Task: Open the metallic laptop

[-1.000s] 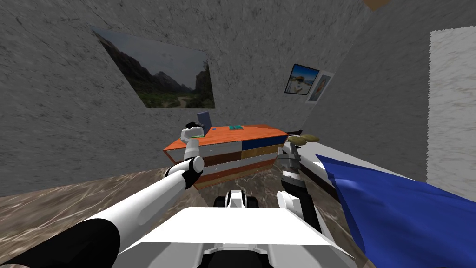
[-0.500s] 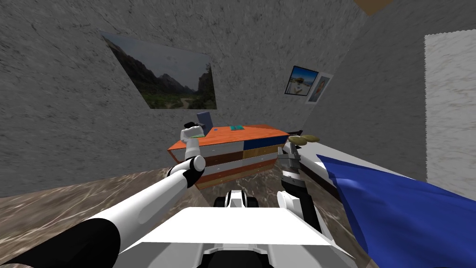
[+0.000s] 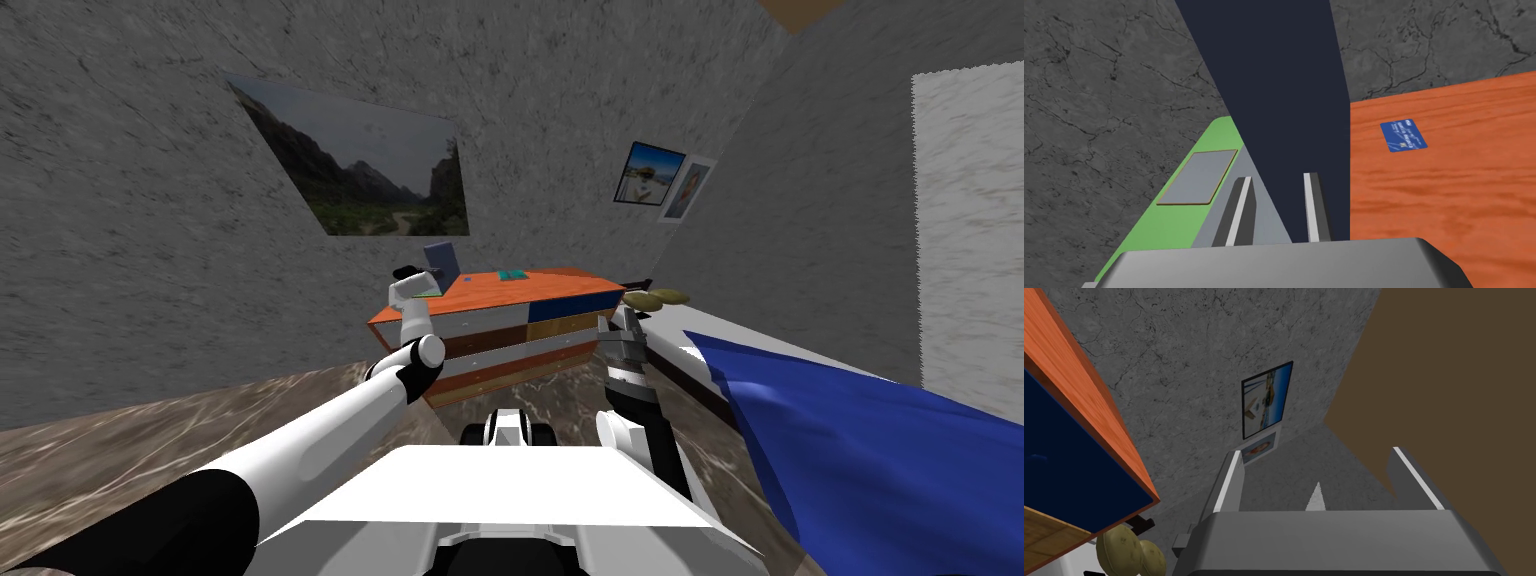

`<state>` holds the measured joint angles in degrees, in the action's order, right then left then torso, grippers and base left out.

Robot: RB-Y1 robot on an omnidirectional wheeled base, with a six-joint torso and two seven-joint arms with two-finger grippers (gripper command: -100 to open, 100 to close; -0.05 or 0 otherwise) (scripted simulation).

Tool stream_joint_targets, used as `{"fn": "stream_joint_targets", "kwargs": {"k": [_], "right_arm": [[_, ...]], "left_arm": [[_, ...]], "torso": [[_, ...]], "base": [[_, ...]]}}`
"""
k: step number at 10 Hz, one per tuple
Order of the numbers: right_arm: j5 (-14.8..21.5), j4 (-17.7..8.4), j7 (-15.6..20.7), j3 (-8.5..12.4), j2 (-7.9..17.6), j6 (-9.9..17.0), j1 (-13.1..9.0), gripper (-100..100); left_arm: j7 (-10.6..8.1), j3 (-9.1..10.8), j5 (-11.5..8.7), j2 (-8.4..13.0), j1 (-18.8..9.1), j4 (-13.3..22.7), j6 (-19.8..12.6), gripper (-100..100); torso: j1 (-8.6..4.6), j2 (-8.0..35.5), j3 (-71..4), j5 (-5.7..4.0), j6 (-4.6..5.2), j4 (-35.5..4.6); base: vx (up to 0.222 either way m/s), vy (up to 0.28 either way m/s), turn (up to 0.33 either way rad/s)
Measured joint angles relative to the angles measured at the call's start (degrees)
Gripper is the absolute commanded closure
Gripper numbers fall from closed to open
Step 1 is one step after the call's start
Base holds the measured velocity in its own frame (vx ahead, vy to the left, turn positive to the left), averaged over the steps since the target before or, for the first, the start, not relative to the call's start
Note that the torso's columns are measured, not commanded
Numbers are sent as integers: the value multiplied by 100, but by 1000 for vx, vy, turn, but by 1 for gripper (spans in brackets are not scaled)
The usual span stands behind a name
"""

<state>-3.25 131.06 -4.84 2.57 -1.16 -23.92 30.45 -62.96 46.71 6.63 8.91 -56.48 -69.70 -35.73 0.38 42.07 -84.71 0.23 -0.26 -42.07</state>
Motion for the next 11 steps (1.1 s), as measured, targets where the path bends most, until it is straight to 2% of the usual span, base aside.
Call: {"fn": "stream_joint_targets", "kwargs": {"k": [3,4,6,8,9,10,11], "right_arm": [[0,0,0,0,0,0,0,0],[0,0,0,0,0,0,0,0],[0,0,0,0,0,0,0,0],[0,0,0,0,0,0,0,0],[0,0,0,0,0,0,0,0],[0,0,0,0,0,0,0,0],[0,0,0,0,0,0,0,0]], "left_arm": [[-290,250,-177,-129,-26,-90,-55,100],[-311,253,-193,-135,-37,-99,-53,100],[-479,438,-384,-262,-20,-154,5,100],[-695,633,-469,-357,-75,-143,10,100],[-756,713,-618,-359,-47,-131,23,100],[-844,799,-642,-538,11,-274,31,100],[-904,867,-785,-604,78,-313,30,100]], "torso": [[17,-5,-2,16,-10,17],[1,-11,-8,5,4,12],[12,-16,-10,14,11,25],[11,-25,-16,20,6,37],[18,-29,-18,29,0,49],[17,-30,-19,31,2,54],[32,-34,-22,37,-13,57]], "base": [[7,48,-4],[0,41,-16],[-2,80,-11],[5,73,-9],[-3,61,2],[-6,50,-34],[-11,58,11]]}}
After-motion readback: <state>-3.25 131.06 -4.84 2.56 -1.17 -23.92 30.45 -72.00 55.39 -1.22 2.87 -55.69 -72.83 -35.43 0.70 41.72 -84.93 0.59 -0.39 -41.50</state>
